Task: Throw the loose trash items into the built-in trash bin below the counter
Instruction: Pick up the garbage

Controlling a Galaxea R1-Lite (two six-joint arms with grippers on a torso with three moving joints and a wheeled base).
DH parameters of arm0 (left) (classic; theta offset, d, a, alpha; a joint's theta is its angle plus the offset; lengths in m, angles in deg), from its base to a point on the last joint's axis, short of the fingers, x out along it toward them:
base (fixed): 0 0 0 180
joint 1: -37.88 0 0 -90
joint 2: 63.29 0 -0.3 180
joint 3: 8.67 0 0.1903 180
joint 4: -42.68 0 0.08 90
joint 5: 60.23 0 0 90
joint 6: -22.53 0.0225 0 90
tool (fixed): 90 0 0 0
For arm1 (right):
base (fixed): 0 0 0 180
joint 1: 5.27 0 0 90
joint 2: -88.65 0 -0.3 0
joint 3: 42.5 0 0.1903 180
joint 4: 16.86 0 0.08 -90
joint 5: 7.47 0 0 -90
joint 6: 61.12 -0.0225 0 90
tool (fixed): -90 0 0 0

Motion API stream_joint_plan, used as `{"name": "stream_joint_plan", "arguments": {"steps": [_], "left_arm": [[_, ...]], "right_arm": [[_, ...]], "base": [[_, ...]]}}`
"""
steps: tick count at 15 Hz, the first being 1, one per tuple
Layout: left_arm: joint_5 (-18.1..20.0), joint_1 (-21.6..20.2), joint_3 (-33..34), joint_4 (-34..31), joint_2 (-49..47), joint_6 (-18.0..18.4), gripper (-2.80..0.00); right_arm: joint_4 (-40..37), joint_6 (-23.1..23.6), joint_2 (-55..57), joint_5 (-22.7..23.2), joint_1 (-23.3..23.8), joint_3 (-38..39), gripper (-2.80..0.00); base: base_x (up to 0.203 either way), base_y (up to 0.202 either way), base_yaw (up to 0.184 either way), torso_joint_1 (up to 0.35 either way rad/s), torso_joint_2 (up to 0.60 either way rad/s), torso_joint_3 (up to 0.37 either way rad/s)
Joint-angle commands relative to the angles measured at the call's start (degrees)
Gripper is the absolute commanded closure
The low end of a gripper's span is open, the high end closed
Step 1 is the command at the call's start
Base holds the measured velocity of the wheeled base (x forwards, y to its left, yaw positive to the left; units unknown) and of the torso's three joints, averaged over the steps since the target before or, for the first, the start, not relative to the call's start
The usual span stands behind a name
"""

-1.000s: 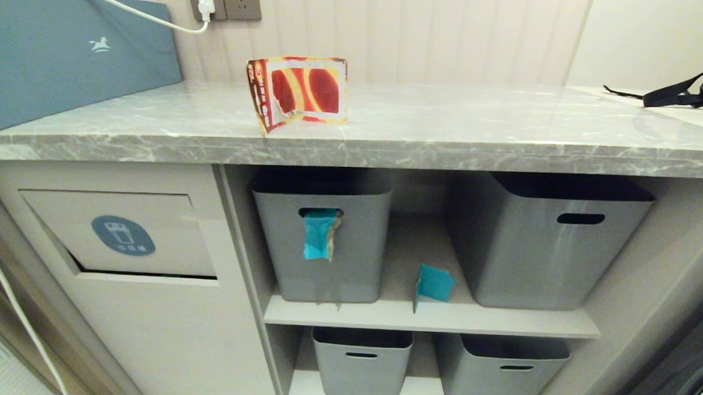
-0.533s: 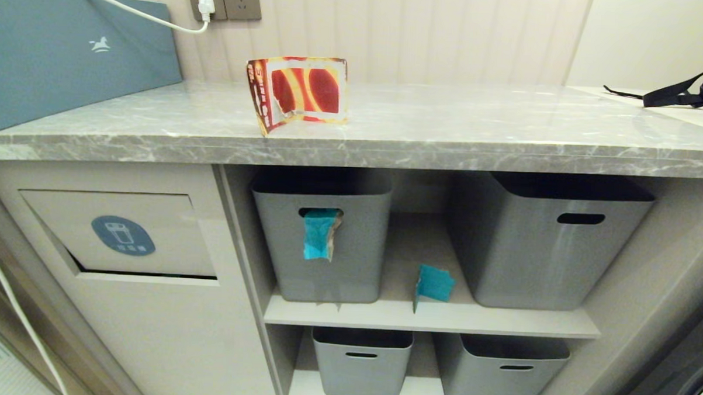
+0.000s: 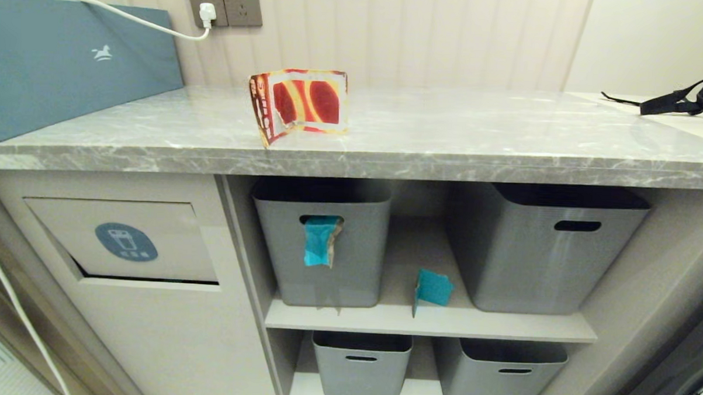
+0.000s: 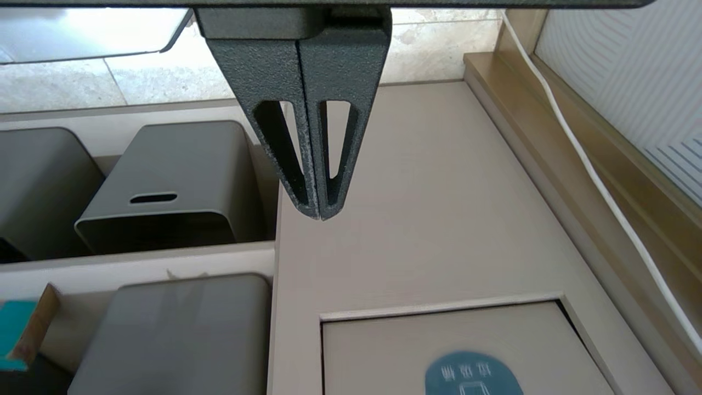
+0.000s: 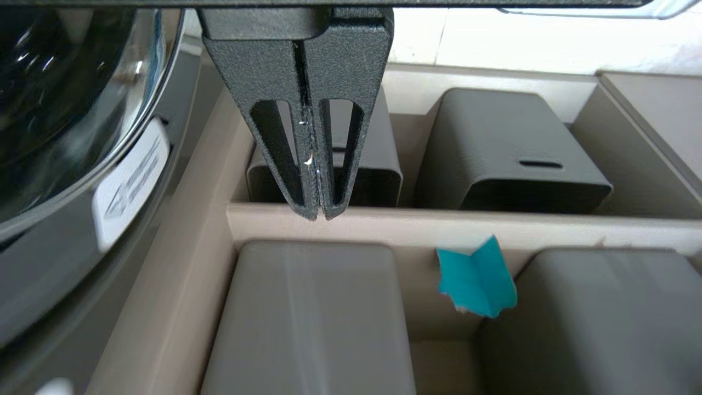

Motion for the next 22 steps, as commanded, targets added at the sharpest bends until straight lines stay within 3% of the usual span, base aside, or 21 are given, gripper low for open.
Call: {"name": "stream_joint_plan", "arguments": {"steps": [1, 13, 19, 22], "left_arm": [[0.0, 0.0, 0.0, 0.0, 0.0, 0.1, 0.00], [0.0, 0.0, 0.0, 0.0, 0.0, -0.1, 0.00], [-0.1, 0.0, 0.0, 0.0, 0.0, -0.8, 0.00], [2.3, 0.0, -0.3, 0.0, 0.1, 3.2, 0.00]], "right_arm": [[-0.1, 0.0, -0.1, 0.0, 0.0, 0.1, 0.00], [-0.1, -0.1, -0.1, 0.0, 0.0, 0.1, 0.00], [-0.1, -0.1, -0.1, 0.0, 0.0, 0.1, 0.00], [-0.1, -0.1, -0.1, 0.1, 0.0, 0.1, 0.00]], "base": [[0.000, 0.000, 0.000, 0.026, -0.12, -0.277], [0.000, 0.000, 0.000, 0.174, -0.47, -0.282], [0.000, 0.000, 0.000, 0.029, -0.06, -0.040], [0.000, 0.000, 0.000, 0.000, 0.00, 0.000]]}}
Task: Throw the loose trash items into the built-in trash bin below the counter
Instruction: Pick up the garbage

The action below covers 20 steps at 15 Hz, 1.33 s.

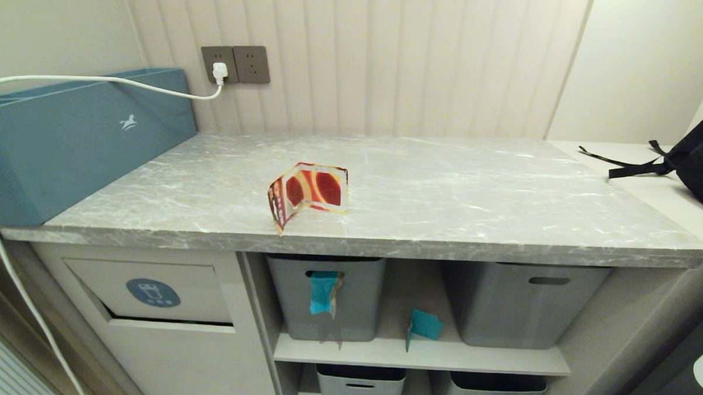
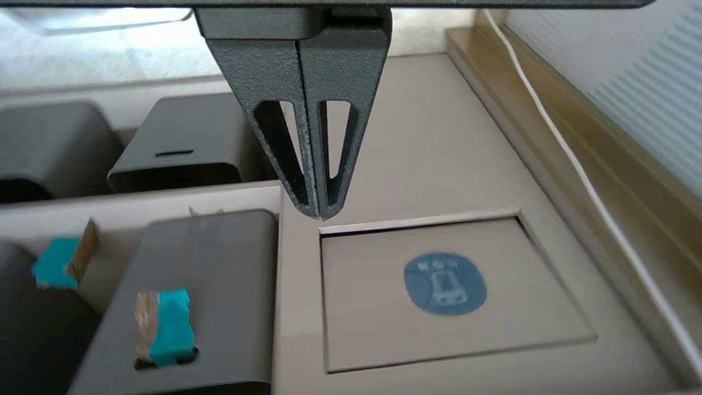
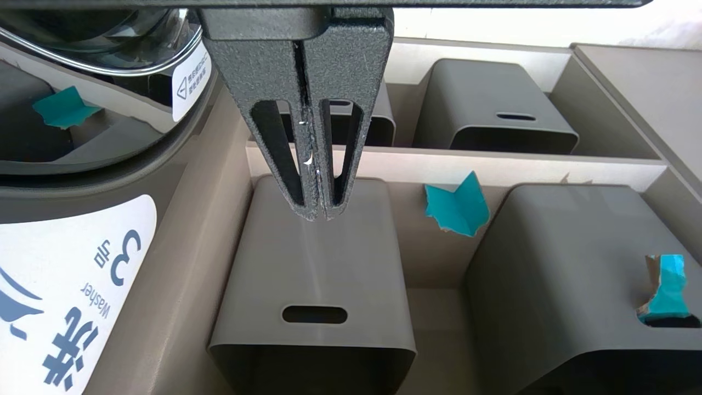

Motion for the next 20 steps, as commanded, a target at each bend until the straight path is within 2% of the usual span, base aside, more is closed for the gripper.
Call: {"name": "stream_joint_plan", "arguments": {"steps": [1, 2, 4, 8, 12, 15, 18, 20], "left_arm": [[1.2, 0.0, -0.5, 0.5, 0.1, 2.6, 0.00], [2.7, 0.0, -1.3, 1.6, 0.1, 2.8, 0.00], [8.9, 0.0, -4.1, 3.7, -1.8, 3.3, 0.00], [13.9, 0.4, -7.5, 10.7, -20.8, 3.6, 0.00], [17.2, 1.7, -15.9, 14.8, -38.5, 3.8, 0.00], [18.2, 3.1, -23.1, 15.8, -45.4, 3.6, 0.00], [24.7, 4.5, -27.8, 16.2, -50.5, 3.2, 0.00], [26.2, 5.5, -28.0, 19.1, -53.5, 3.2, 0.00]], "right_arm": [[0.0, 0.0, -0.1, 0.0, 0.0, 0.0, 0.00], [0.0, 0.0, 0.0, 0.0, 0.0, 0.0, 0.00], [0.0, 0.0, -0.1, 0.0, 0.0, 0.0, 0.00], [0.0, 0.0, -0.1, 0.0, 0.0, 0.0, 0.00], [0.0, 0.0, 0.0, 0.0, 0.0, 0.0, 0.00], [0.0, 0.0, -0.1, 0.0, 0.0, 0.0, 0.00], [0.0, 0.0, -0.1, 0.0, 0.0, 0.0, 0.00], [0.0, 0.0, -0.1, 0.0, 0.0, 0.0, 0.00]], "base": [[0.000, 0.000, 0.000, 0.000, 0.00, 0.000], [0.000, 0.000, 0.000, 0.000, 0.00, 0.000], [0.000, 0.000, 0.000, 0.000, 0.00, 0.000], [0.000, 0.000, 0.000, 0.000, 0.00, 0.000], [0.000, 0.000, 0.000, 0.000, 0.00, 0.000], [0.000, 0.000, 0.000, 0.000, 0.00, 0.000], [0.000, 0.000, 0.000, 0.000, 0.00, 0.000], [0.000, 0.000, 0.000, 0.000, 0.00, 0.000]]}}
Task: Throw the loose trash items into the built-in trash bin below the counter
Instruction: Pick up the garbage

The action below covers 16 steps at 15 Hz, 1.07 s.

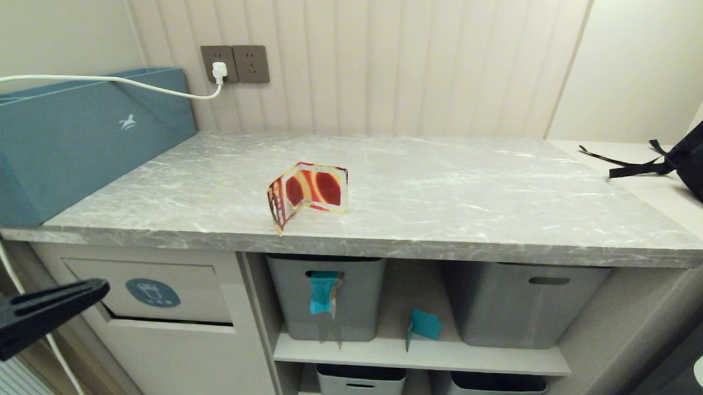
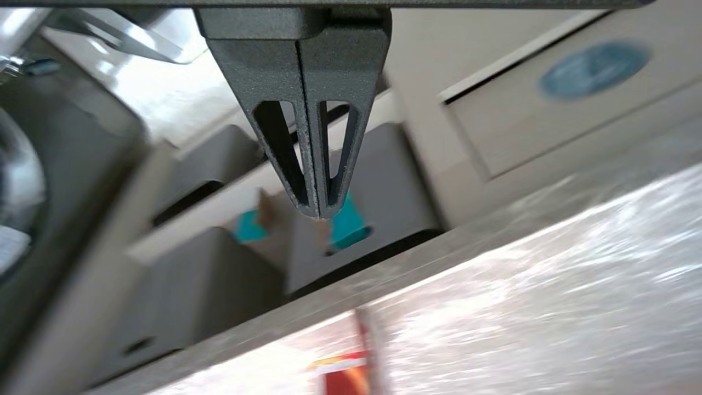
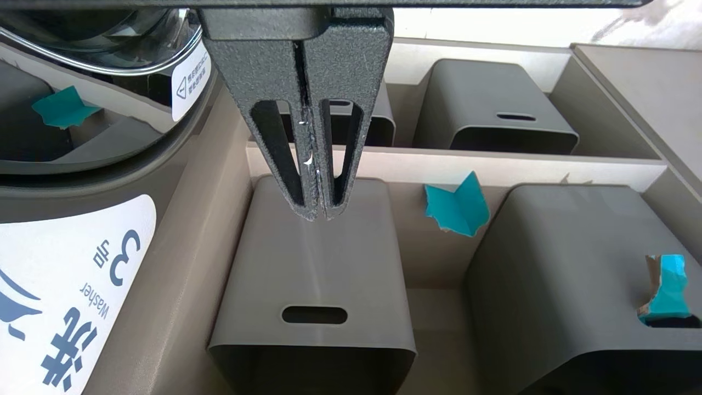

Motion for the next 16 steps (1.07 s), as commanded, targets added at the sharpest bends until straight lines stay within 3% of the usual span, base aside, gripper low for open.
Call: {"name": "stream_joint_plan", "arguments": {"steps": [1, 5, 10, 12, 13, 16], "left_arm": [[0.7, 1.4, 0.2, 4.1, -6.1, 0.0, 0.00], [0.7, 2.8, 2.4, 15.2, -15.5, 0.0, 0.00], [0.5, 4.2, -2.0, 27.8, -27.4, 0.1, 0.00], [0.3, 4.4, -3.3, 30.1, -29.7, 0.2, 0.00], [0.3, 5.2, -3.0, 30.2, -29.7, 0.1, -2.80], [0.3, 7.4, -2.6, 30.5, -29.5, 0.0, -2.80]], "right_arm": [[0.0, 0.0, -0.1, 0.0, 0.0, 0.0, 0.00], [0.0, 0.0, -0.1, 0.0, 0.0, 0.0, 0.00], [0.0, 0.0, -0.1, 0.0, 0.0, 0.0, 0.00], [0.0, 0.0, -0.1, 0.0, 0.0, 0.0, 0.00], [0.0, 0.0, -0.1, 0.0, 0.0, 0.0, 0.00], [0.0, 0.0, -0.1, 0.0, 0.0, 0.0, 0.00]], "base": [[0.000, 0.000, 0.000, 0.000, 0.00, 0.000], [0.000, 0.000, 0.000, 0.000, 0.00, 0.000], [0.000, 0.000, 0.000, 0.000, 0.00, 0.000], [0.000, 0.000, 0.000, 0.000, 0.00, 0.000], [0.000, 0.000, 0.000, 0.000, 0.00, 0.000], [0.000, 0.000, 0.000, 0.000, 0.00, 0.000]]}}
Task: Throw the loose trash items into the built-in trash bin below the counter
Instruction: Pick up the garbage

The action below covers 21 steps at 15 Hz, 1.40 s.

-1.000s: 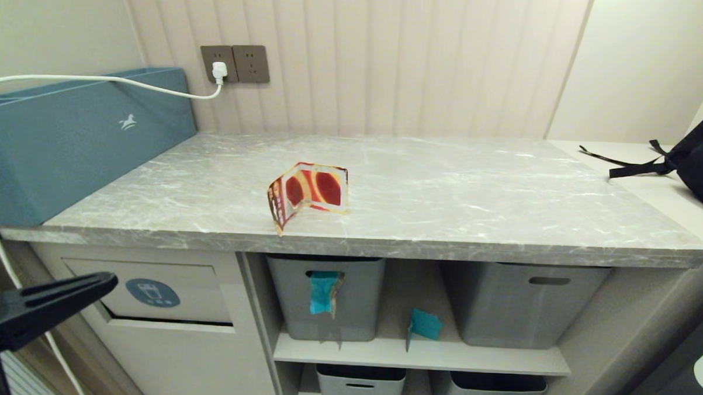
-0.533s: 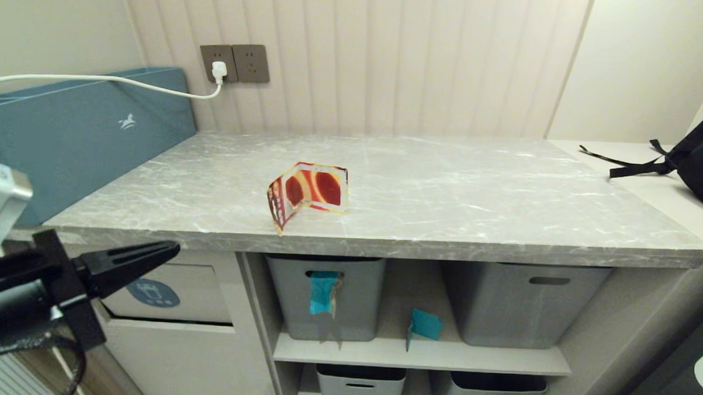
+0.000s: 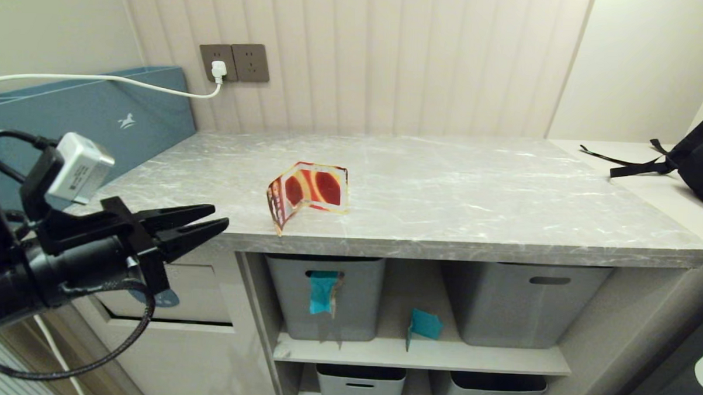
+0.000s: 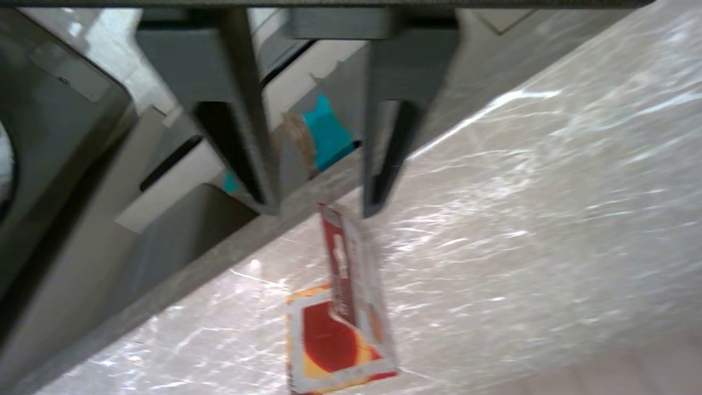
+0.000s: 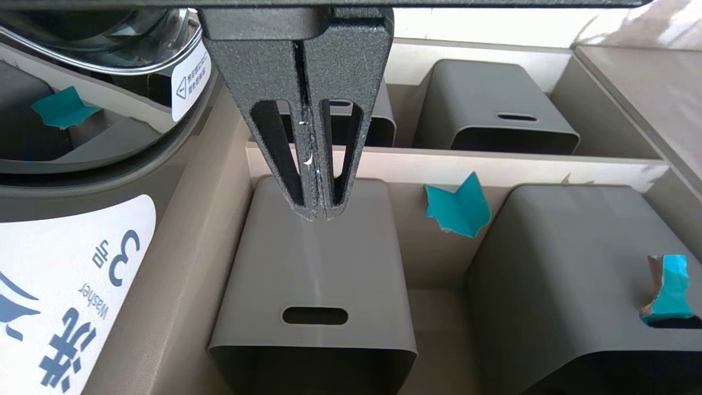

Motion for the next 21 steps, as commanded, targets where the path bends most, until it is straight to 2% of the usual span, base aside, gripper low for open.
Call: {"name": "stream_joint_plan", "arguments": {"steps": [1, 8, 15, 18, 20, 21], "left_arm": [[0.1, 1.5, -0.1, 0.3, -0.6, -0.6, -2.80], [0.1, 2.2, -2.6, 0.6, -5.1, -1.3, -2.80], [-0.2, 3.8, -12.5, 1.0, -17.3, -1.0, -2.80], [-5.2, 5.8, -15.8, 3.3, -22.4, -1.2, -2.80], [-6.6, 6.8, -18.2, 3.5, -23.9, -1.4, -2.80], [-6.7, 6.9, -18.4, 3.5, -24.6, -1.4, 0.00]], "right_arm": [[0.0, 0.0, -0.1, 0.0, 0.0, 0.0, 0.00], [0.0, 0.1, -0.1, 0.0, 0.0, 0.0, 0.00], [0.0, 0.0, -0.1, 0.0, 0.0, 0.0, 0.00], [0.0, 0.1, -0.1, 0.0, 0.0, 0.0, 0.00], [0.0, 0.1, -0.1, 0.0, 0.0, 0.0, 0.00], [0.0, 0.0, -0.1, 0.0, 0.0, 0.0, 0.00]], "base": [[0.000, 0.000, 0.000, 0.000, 0.00, 0.000], [0.000, 0.000, 0.000, 0.000, 0.00, 0.000], [0.000, 0.000, 0.000, 0.000, 0.00, 0.000], [0.000, 0.000, 0.000, 0.000, 0.00, 0.000], [0.000, 0.000, 0.000, 0.000, 0.00, 0.000], [0.000, 0.000, 0.000, 0.000, 0.00, 0.000]]}}
